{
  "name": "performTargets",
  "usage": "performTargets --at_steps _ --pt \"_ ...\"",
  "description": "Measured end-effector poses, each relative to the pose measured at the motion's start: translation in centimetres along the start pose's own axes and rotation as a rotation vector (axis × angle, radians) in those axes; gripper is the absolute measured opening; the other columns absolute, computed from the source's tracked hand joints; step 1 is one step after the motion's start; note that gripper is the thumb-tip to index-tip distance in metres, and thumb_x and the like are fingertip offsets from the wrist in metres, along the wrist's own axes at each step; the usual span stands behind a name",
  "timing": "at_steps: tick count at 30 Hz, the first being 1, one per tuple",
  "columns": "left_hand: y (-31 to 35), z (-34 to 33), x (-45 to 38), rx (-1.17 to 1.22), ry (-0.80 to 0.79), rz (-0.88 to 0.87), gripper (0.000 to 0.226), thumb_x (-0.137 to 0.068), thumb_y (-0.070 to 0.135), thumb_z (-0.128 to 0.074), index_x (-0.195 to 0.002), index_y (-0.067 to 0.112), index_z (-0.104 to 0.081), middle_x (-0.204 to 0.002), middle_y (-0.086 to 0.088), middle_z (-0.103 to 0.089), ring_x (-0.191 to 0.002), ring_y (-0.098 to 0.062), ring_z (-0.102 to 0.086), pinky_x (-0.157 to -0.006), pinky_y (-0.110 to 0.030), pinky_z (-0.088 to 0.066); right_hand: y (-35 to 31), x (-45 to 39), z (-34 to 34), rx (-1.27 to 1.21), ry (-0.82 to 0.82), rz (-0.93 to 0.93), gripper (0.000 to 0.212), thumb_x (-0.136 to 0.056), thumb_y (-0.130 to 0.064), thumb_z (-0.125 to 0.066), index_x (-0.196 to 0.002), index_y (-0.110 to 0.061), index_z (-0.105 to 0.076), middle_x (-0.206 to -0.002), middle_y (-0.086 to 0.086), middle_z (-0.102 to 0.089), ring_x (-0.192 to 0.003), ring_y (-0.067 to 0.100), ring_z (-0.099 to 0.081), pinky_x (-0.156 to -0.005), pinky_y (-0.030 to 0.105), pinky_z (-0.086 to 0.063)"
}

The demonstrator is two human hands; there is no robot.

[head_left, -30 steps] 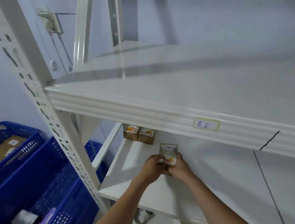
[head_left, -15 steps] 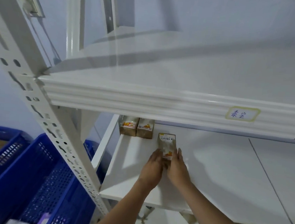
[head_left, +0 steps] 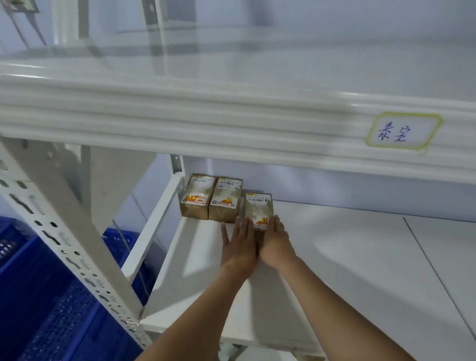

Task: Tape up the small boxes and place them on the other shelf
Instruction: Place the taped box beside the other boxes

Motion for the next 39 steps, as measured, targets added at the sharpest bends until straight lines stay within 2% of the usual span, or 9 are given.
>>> performTargets --at_steps 8,14,22,24,28,33,35,37,39 --pt "-1.6 0.5 -4.2 -0.103 0.008 -0.019 0.068 -0.102 0.021 -0.037 -0.158 0.006 -0.002 -0.168 -0.007 -0.002 -0.154 -0.023 0.008 -0.12 -0.059 0.007 -1.4 -4.3 0.5 0.04 -0.091 -0.01 0.086 -0.101 -0.026 -0.048 -0.156 0.0 0.014 -0.166 0.017 0.013 -0.155 0.029 0.005 -0.126 0.041 -0.005" --pt "-2.0 0.9 -5.7 -0.136 -0.008 0.01 0.068 -0.102 0.022 -0.037 -0.159 0.006 -0.002 -0.168 -0.008 -0.002 -0.155 -0.026 0.003 -0.114 -0.059 0.017 -2.0 -5.7 0.7 0.049 -0.078 0.002 0.083 -0.102 -0.025 -0.045 -0.155 0.004 0.012 -0.165 0.023 0.008 -0.154 0.032 -0.002 -0.126 0.041 -0.01" --pt "-0.6 2.5 -5.6 0.041 -0.051 0.021 0.077 -0.101 0.024 -0.043 -0.159 0.017 0.006 -0.167 -0.004 0.013 -0.153 -0.024 0.015 -0.116 -0.065 0.009 -1.3 -4.4 2.8 0.027 -0.012 0.0 0.087 -0.102 -0.028 -0.045 -0.155 -0.006 0.02 -0.165 0.02 0.009 -0.154 0.033 0.001 -0.125 0.047 -0.002" --pt "1.4 3.1 -5.1 0.027 -0.072 -0.012 0.071 -0.103 0.026 -0.039 -0.16 0.018 0.003 -0.167 -0.003 0.009 -0.153 -0.022 0.013 -0.118 -0.063 0.009 -0.4 -2.8 4.0 0.042 0.016 -0.01 0.082 -0.102 -0.021 -0.042 -0.156 -0.005 0.017 -0.166 0.018 0.008 -0.155 0.03 0.002 -0.126 0.045 0.0" --pt "7.6 3.3 -2.4 0.111 -0.17 -0.074 0.062 -0.103 0.029 -0.038 -0.159 0.022 -0.012 -0.167 -0.003 -0.007 -0.154 -0.021 -0.001 -0.119 -0.063 0.004 5.1 1.5 6.4 0.077 0.055 -0.086 0.078 -0.102 -0.036 -0.044 -0.159 -0.003 -0.001 -0.166 0.019 -0.007 -0.154 0.03 -0.005 -0.126 0.045 -0.001" --pt "17.5 2.7 0.6 0.085 -0.234 -0.269 0.079 -0.079 0.027 -0.068 -0.151 0.015 -0.039 -0.158 -0.014 -0.034 -0.144 -0.035 -0.037 -0.1 -0.08 -0.03 14.4 8.6 10.9 0.077 0.091 -0.279 0.076 -0.105 -0.036 -0.043 -0.159 -0.004 0.0 -0.166 0.015 -0.006 -0.154 0.03 -0.007 -0.124 0.045 -0.002" --pt "22.2 3.0 1.5 0.123 -0.227 -0.336 0.077 -0.09 0.023 -0.058 -0.158 0.017 -0.022 -0.166 -0.012 -0.013 -0.152 -0.034 -0.017 -0.11 -0.075 -0.018 17.6 11.3 13.2 0.09 0.135 -0.312 0.075 -0.106 -0.034 -0.042 -0.158 -0.002 0.001 -0.166 0.016 -0.006 -0.154 0.029 -0.009 -0.124 0.045 -0.003" --pt "26.1 2.3 2.3 0.118 -0.366 -0.348 0.076 -0.101 0.02 -0.044 -0.16 0.024 0.003 -0.167 -0.004 0.013 -0.154 -0.029 0.01 -0.118 -0.066 0.0 20.7 13.3 14.9 0.099 0.174 -0.335 0.075 -0.105 -0.034 -0.042 -0.158 -0.002 0.0 -0.167 0.015 -0.006 -0.154 0.028 -0.01 -0.124 0.045 -0.006" --pt "30.8 2.1 3.6 0.115 -0.396 -0.363 0.075 -0.103 0.02 -0.041 -0.159 0.026 0.008 -0.166 -0.002 0.018 -0.153 -0.028 0.014 -0.119 -0.064 0.002 24.7 16.3 16.6 0.096 0.199 -0.368 0.075 -0.105 -0.035 -0.042 -0.158 -0.002 -0.001 -0.167 0.015 -0.007 -0.154 0.027 -0.011 -0.124 0.045 -0.007"
Point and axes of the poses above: each hand's wrist, its own x-axis away from the middle knuckle, its own z-axis out of the back of the hand, y = z × x, the point moved 5 cm from there along -x, towards the middle knuckle
